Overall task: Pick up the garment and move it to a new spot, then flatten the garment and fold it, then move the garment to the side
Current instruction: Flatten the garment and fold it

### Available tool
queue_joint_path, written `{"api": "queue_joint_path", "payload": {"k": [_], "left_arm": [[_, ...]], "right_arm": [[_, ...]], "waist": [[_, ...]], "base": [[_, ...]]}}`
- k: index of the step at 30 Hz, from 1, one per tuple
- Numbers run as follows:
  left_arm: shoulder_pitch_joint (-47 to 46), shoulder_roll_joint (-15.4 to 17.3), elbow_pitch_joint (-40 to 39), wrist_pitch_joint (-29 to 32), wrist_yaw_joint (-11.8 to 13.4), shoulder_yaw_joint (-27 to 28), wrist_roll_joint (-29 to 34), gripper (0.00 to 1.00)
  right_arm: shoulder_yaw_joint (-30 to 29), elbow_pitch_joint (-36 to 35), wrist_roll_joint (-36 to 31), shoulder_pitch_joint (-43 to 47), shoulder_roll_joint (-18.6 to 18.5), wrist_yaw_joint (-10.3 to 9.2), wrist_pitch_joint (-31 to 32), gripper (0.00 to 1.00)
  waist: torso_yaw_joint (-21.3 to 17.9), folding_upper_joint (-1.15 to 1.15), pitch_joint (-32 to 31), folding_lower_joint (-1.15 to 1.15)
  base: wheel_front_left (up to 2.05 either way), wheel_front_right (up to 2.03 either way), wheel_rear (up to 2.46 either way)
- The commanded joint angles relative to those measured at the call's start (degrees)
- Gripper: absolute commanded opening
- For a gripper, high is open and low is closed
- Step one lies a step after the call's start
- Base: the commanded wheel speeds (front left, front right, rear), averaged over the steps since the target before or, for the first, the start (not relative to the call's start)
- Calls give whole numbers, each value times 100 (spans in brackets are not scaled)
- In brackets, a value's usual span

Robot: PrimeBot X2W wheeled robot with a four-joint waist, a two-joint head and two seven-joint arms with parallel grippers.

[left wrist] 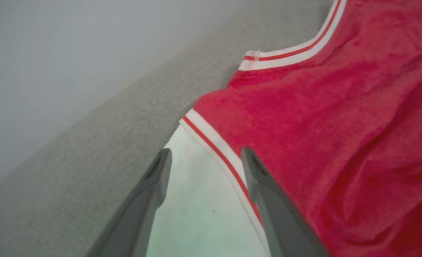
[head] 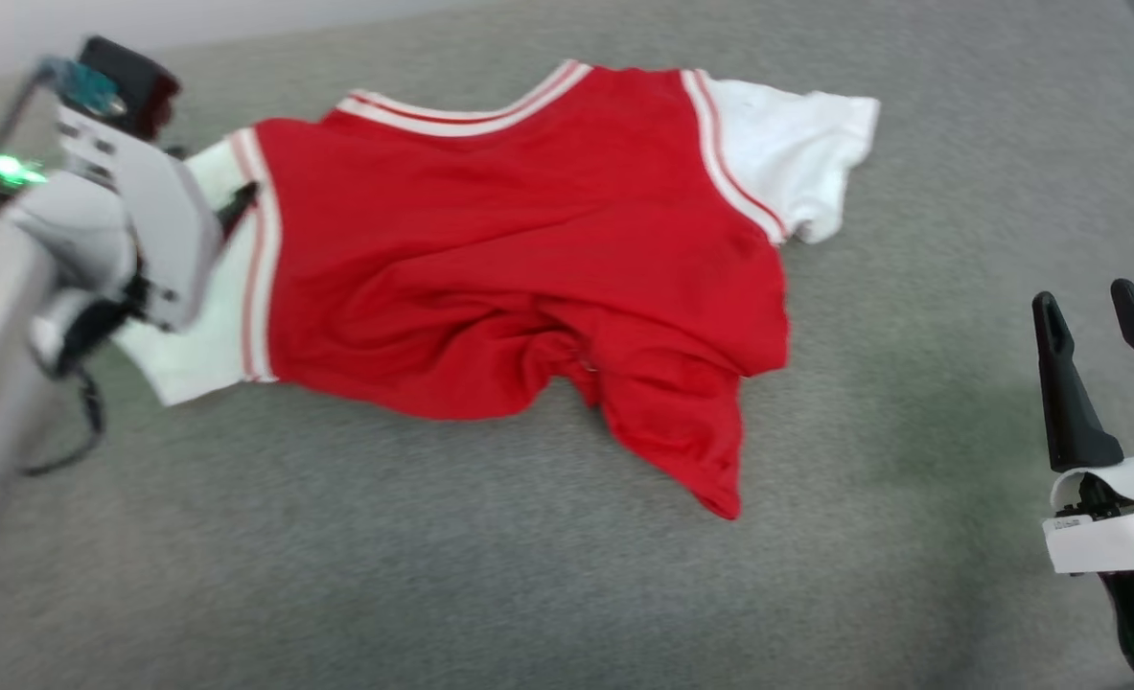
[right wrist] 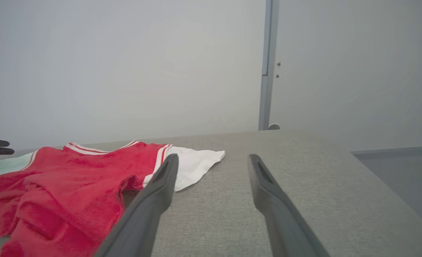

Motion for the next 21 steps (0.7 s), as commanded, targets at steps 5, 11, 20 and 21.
{"api": "queue_joint_path", "payload": {"k": [5, 11, 20, 21], "left_arm": [[-584, 340, 402, 908, 13, -361, -526, 100], [-844, 479, 713, 1622, 15, -515, -967, 100], [-847, 395, 893, 2262, 14, -709, -1423, 20], [-860, 398, 869, 2261, 14, -695, -1482, 0]], "right_arm": [[157, -184, -160, -17, 110, -8, 42, 100], [268, -249, -251, -88, 116, -8, 46, 100], [447, -375, -286, -320, -73, -8, 142, 100], [500, -393, -298, -399, -139, -8, 195, 100]], "waist": [[-459, 0, 337, 0], [-521, 0, 480, 0], [-431, 0, 649, 0], [-411, 0, 672, 0]], "base": [[0, 0, 0], [0, 0, 0], [0, 0, 0], [0, 0, 0]]}}
